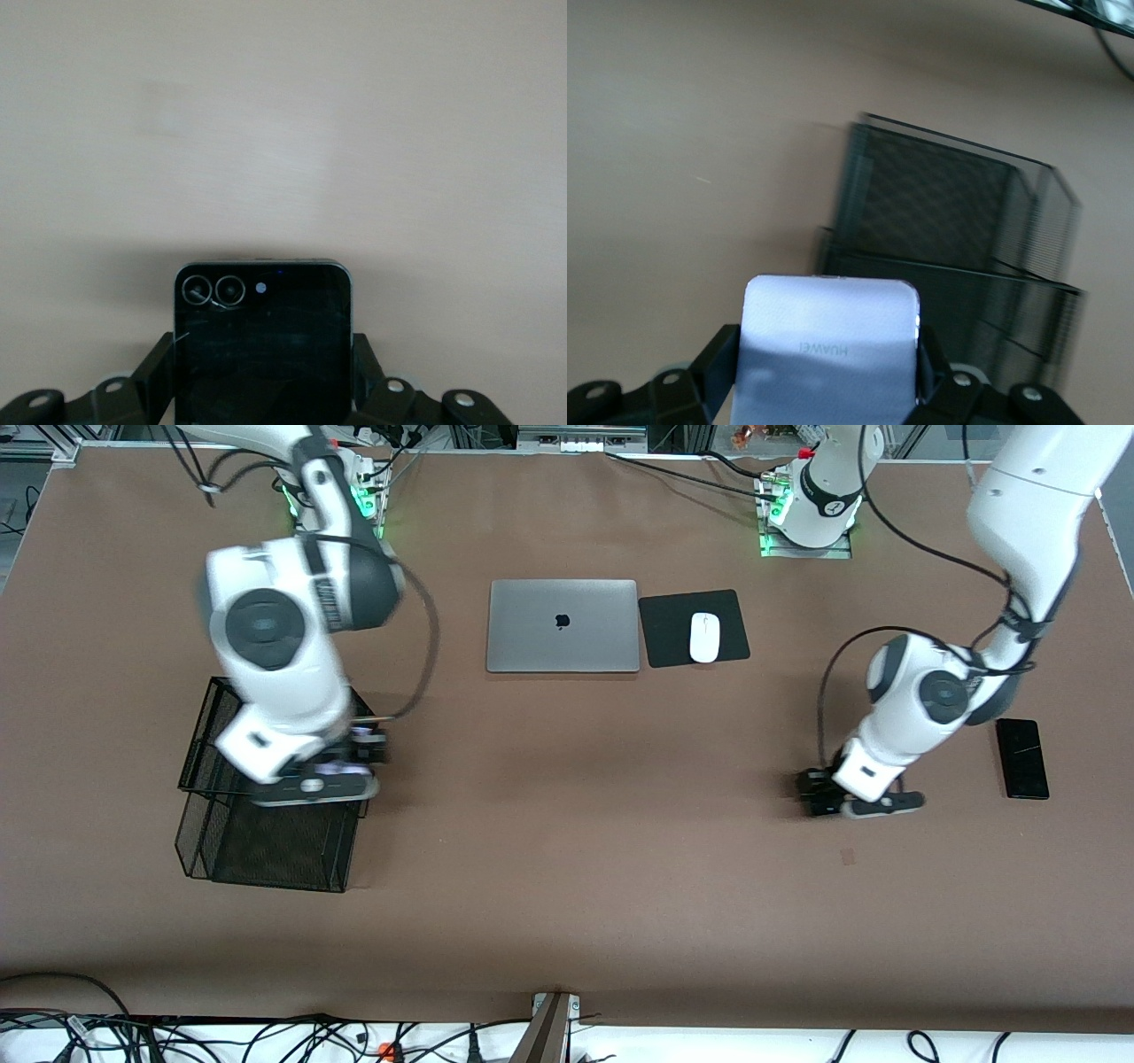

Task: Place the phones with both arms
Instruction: 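Drop the white phone into the basket while the left gripper carries the flip phone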

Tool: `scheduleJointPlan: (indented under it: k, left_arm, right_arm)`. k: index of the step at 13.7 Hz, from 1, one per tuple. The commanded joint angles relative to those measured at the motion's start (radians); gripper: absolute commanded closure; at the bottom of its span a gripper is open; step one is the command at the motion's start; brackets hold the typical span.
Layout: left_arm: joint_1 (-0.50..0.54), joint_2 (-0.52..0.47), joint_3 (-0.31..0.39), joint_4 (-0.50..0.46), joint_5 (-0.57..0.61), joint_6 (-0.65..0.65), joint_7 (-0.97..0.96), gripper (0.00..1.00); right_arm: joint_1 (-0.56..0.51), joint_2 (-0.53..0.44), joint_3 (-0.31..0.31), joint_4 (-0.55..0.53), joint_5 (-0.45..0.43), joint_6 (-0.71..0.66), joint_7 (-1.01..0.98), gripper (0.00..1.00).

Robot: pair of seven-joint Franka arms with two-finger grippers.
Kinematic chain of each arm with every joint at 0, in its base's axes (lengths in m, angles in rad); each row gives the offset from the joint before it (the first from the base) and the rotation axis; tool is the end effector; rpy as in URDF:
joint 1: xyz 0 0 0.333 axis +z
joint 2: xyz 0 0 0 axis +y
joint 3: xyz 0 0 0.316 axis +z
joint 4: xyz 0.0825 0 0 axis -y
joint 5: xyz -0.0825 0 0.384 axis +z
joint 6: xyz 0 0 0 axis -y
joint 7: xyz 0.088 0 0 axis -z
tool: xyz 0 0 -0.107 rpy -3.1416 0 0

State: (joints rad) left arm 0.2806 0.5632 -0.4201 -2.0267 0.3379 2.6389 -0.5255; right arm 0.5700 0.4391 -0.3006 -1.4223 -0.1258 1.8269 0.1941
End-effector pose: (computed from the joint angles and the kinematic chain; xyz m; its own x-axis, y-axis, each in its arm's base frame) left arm 0.6029 -0.0875 0.1986 0.9809 0.1701 0.0941 0.1625 -0.9832 0.0834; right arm 0.6516 0.2046 0.4558 0.9903 0.1369 0.0248 0.1268 -0.9613 0.2446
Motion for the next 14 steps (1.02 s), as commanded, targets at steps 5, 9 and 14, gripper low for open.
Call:
scheduleJointPlan:
  k: [5,9,14]
  left_arm:
    - [-0.424,0.167,0.027,0.42,0.016,-0.39,-0.401,1.0]
    - [-0.645,0.214,0.13,0.52,0.01,-0.395,-0.422,1.0]
    - [-0.805,0.378,0.194,0.75,0.009,-0.392,-0.49,1.0]
  right_arm:
    - [0.01,-0.213,-0.182,-0.384,0.032,0.102,-0.105,1.0]
    - [0.008,-0.232,-0.253,-0.575,0.035,0.34,-0.167,1.0]
    - [-0.033,-0.194,-0.253,-0.649,0.086,0.56,-0.17,1.0]
